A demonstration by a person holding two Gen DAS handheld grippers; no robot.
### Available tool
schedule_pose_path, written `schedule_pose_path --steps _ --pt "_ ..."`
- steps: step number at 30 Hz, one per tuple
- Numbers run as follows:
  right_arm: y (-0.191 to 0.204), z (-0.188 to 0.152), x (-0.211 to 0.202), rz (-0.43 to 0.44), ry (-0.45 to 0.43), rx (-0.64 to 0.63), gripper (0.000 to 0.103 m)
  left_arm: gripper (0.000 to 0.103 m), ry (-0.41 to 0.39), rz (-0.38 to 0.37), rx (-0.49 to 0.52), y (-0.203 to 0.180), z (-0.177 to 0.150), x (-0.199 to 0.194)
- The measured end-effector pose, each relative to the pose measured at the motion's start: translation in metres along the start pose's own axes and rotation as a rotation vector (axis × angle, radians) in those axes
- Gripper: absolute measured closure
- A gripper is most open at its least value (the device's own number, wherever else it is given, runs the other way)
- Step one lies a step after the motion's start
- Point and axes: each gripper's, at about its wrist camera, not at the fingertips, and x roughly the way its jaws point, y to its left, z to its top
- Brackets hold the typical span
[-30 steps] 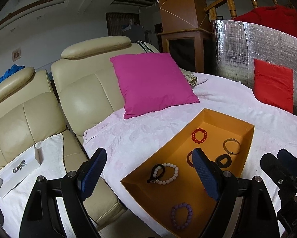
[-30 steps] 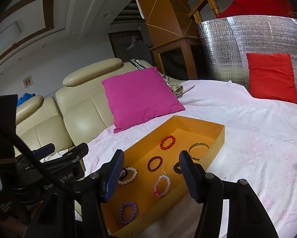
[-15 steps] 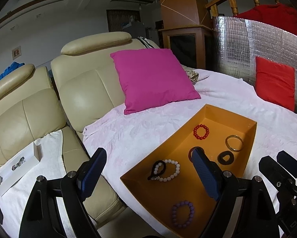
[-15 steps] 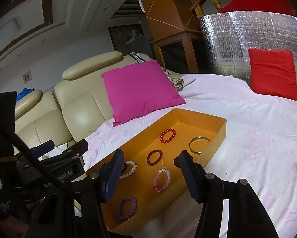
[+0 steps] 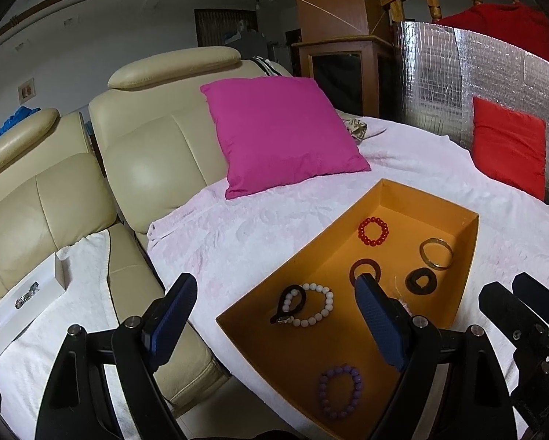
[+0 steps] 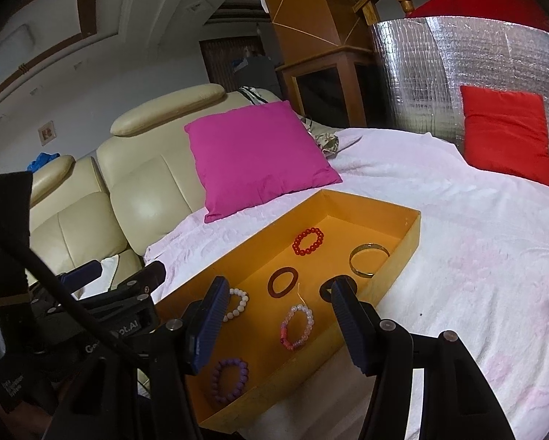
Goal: Organize jewelry
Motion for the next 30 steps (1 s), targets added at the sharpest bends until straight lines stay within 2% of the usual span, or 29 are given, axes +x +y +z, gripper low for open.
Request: schedule_pose_path --steps 15,30 --pt "-0.002 -0.004 0.018 -0.013 0.043 -0.002 0.041 0.015 0.041 -0.011 -0.012 0.002 -0.009 0.019" --pt "-0.004 -0.007 0.03 -0.012 0.073 0.014 0.041 0.015 0.041 0.0 -0.026 0.006 -0.008 0.023"
